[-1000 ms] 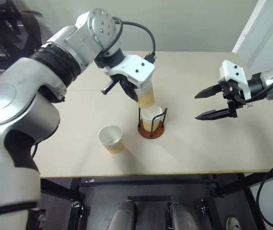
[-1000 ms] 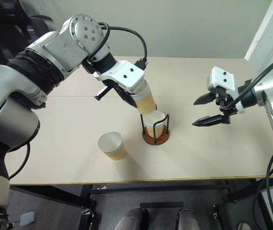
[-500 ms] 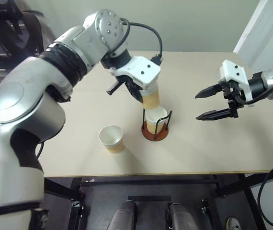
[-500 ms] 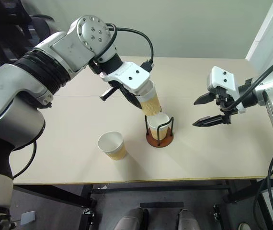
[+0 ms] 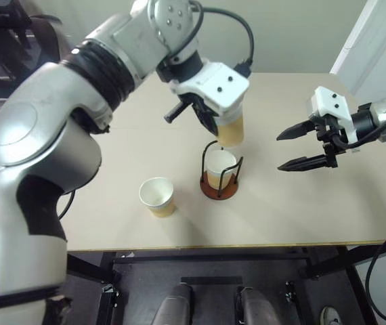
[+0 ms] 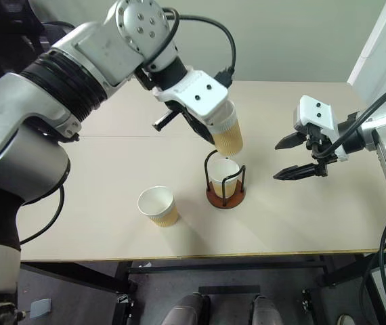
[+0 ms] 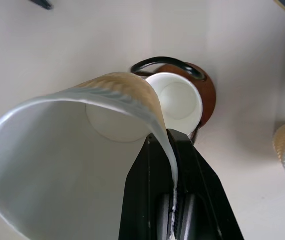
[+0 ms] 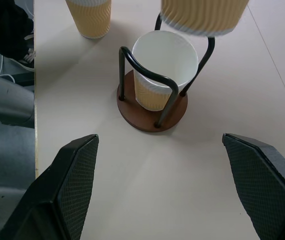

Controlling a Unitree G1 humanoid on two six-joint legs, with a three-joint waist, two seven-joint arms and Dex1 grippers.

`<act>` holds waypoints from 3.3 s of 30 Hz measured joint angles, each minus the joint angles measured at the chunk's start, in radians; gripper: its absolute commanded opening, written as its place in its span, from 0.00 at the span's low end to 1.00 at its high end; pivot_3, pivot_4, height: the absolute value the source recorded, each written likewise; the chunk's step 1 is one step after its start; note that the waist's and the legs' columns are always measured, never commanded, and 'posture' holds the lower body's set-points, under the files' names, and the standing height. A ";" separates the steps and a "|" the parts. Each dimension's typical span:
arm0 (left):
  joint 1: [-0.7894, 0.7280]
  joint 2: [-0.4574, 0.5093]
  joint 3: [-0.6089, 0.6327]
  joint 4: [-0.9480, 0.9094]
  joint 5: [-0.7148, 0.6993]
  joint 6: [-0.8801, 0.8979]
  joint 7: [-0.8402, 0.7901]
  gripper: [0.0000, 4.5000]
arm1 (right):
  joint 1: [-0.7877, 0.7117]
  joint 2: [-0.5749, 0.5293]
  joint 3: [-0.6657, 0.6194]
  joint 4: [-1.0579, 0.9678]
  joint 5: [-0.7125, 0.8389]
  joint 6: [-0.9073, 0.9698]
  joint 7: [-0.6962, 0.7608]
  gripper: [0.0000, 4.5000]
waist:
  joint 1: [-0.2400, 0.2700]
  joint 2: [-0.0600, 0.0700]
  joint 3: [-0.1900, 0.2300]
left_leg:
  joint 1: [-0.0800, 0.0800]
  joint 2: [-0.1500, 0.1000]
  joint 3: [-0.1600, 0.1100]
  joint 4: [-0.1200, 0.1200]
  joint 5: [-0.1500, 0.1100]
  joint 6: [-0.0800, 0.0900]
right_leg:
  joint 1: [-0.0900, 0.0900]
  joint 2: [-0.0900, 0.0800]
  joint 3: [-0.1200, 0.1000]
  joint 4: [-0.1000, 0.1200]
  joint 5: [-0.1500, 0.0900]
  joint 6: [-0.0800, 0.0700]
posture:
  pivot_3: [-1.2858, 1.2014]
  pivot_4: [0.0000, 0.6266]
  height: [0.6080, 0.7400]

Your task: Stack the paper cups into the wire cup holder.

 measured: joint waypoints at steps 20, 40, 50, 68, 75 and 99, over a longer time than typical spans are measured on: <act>0.031 -0.025 -0.012 0.031 0.033 -0.037 0.000 0.00 | 0.018 -0.003 -0.001 -0.032 0.010 0.017 -0.018 0.90 | 0.002 0.000 0.000 | 0.000 0.000 0.000 0.000 0.000 0.001 | 0.000 0.000 0.000 0.000 0.000 0.000 | 0.52 0.24 1.00; 0.046 -0.036 -0.013 0.033 0.072 -0.066 0.000 0.00 | 0.030 -0.009 -0.002 -0.047 0.012 0.021 -0.034 0.90 | 0.003 0.000 0.000 | 0.000 -0.001 0.000 0.001 -0.001 0.001 | 0.001 0.000 0.000 0.000 0.000 0.001 | 0.52 0.24 1.00; 0.048 -0.039 -0.029 0.036 0.087 -0.079 0.000 0.46 | 0.044 -0.015 -0.003 -0.055 0.013 0.022 -0.039 0.90 | 0.003 0.000 0.000 | 0.000 -0.001 0.000 0.000 -0.001 0.001 | 0.001 0.000 0.000 0.000 0.000 0.001 | 0.52 0.24 1.00; 0.119 0.066 0.169 0.029 0.055 -0.046 -0.001 0.99 | 0.085 -0.023 -0.022 -0.113 0.040 0.039 -0.057 0.90 | -0.004 0.001 0.000 | 0.001 0.000 0.001 -0.001 -0.001 0.000 | 0.000 0.001 0.000 0.000 -0.001 0.002 | 0.52 0.24 1.00; 0.234 0.302 0.175 -0.172 -0.028 0.068 -0.002 0.99 | 0.114 0.003 -0.041 -0.164 0.061 0.053 -0.096 0.90 | -0.008 0.002 -0.001 | 0.001 0.000 -0.002 -0.001 0.000 0.000 | 0.000 0.001 0.000 0.001 -0.002 0.000 | 0.52 0.24 1.00; 0.387 0.692 0.031 -0.658 0.013 0.050 -0.001 0.99 | 0.088 0.025 -0.038 -0.186 0.080 0.061 -0.085 0.90 | -0.017 0.002 -0.001 | 0.003 0.000 -0.006 -0.005 0.002 -0.005 | 0.000 0.003 -0.003 0.002 -0.004 -0.009 | 0.52 0.24 1.00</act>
